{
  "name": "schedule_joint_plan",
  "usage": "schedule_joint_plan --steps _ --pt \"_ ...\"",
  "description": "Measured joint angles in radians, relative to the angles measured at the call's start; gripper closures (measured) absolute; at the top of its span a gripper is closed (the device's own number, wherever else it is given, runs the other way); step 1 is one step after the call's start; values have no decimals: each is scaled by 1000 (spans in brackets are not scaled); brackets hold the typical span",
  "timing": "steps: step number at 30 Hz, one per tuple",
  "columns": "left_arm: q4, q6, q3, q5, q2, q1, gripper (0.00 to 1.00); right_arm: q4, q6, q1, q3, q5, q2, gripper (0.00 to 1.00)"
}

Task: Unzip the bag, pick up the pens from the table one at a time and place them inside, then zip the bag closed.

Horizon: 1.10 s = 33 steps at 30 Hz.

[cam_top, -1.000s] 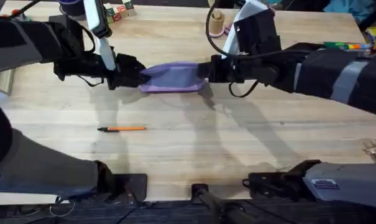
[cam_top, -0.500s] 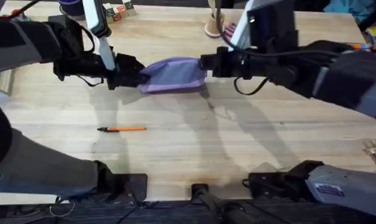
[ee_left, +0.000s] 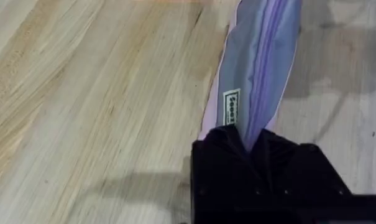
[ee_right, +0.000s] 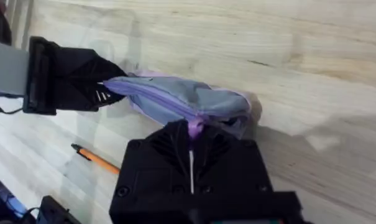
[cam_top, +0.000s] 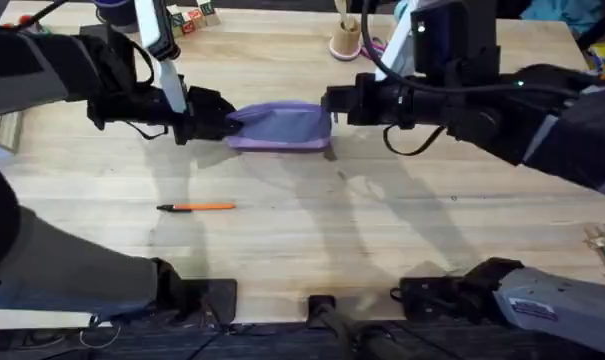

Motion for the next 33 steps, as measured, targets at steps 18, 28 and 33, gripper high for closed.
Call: schedule_joint_plan --steps 18,28,33 --pt "0 0 0 -15 0 2 957 66 0 157 0 36 39 971" --pt "1 0 0 -10 0 3 957 73 37 187 53 38 114 971" --pt "1 0 0 -10 0 6 957 72 45 225 150 38 211 971"
